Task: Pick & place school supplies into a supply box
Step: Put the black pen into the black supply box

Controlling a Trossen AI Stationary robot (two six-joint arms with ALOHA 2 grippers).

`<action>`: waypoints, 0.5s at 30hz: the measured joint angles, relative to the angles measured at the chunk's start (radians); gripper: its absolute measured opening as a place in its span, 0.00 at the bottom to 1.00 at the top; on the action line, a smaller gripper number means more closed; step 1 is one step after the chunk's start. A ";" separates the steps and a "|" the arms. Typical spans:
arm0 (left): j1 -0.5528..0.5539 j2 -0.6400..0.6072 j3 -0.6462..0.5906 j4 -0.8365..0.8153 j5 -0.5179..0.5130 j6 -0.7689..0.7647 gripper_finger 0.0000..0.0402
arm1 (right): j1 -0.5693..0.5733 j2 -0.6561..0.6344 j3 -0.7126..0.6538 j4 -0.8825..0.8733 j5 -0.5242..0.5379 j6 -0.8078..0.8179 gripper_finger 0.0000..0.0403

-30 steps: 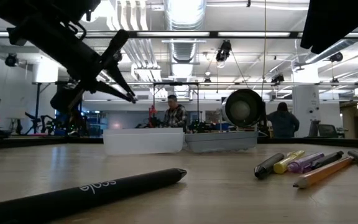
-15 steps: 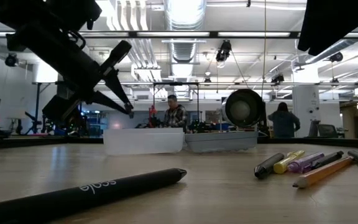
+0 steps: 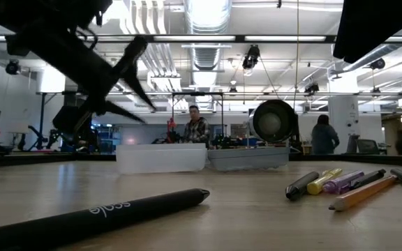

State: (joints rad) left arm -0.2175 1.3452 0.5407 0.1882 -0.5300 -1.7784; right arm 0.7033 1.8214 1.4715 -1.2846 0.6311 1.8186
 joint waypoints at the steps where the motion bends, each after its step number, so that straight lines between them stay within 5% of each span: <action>1: -0.010 -0.009 0.000 0.035 0.012 0.086 0.27 | 0.000 0.000 0.000 0.001 -0.001 -0.013 0.21; 4: -0.048 -0.035 0.001 0.148 0.170 0.372 0.27 | 0.001 0.000 0.005 0.017 -0.007 -0.106 0.22; 7: -0.109 -0.038 0.041 0.090 0.296 0.468 0.27 | 0.001 0.000 0.006 0.035 -0.017 -0.214 0.23; 15: -0.263 0.100 0.422 -0.676 0.174 0.407 0.27 | -0.008 0.000 0.005 0.037 -0.039 -0.298 0.22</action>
State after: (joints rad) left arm -0.4805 1.4456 0.9624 -0.4875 -0.3560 -1.3710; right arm 0.6951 1.8210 1.4769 -1.2481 0.5919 1.5202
